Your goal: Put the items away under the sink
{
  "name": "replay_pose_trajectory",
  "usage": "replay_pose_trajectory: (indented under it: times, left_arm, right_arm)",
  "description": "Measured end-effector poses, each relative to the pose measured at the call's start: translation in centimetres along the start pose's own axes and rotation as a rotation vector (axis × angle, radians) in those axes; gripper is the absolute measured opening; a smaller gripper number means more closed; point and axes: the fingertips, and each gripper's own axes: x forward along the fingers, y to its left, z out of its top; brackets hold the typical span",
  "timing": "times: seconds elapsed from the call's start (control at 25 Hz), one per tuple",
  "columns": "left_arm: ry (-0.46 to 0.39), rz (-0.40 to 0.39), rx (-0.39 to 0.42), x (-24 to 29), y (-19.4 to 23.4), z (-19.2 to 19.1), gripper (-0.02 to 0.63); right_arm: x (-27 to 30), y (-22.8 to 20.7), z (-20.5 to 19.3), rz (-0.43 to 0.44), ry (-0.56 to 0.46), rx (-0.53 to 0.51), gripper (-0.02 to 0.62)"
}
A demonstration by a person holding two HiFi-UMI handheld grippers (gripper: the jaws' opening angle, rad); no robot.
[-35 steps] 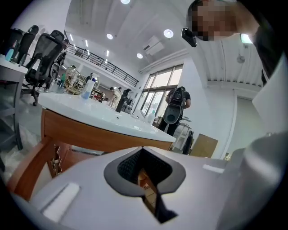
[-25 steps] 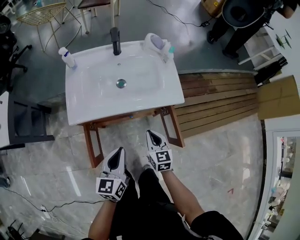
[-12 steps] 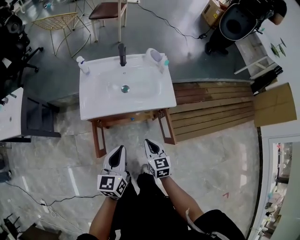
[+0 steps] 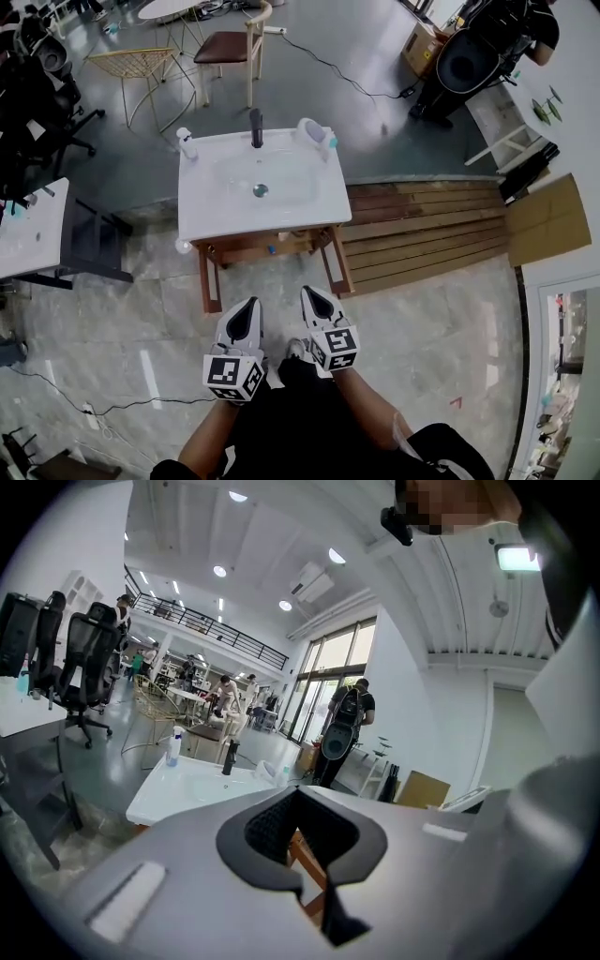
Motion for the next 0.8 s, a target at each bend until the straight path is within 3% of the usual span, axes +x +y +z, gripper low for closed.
replay_pose_trajectory:
  times: [0.28,0.8]
  left_arm:
    - [-0.017,-0.032,0.031,-1.4,-1.9,1.3,0.006]
    - [-0.070,-0.022,0.037,-1.6,-2.7,3.0,0.005]
  right_arm:
    - [-3.2,2.1,2.9,0.041,-0.076,-0.039,0.014]
    - [-4.3,2.7,3.7,0.059,-0.111,-0.055,0.014]
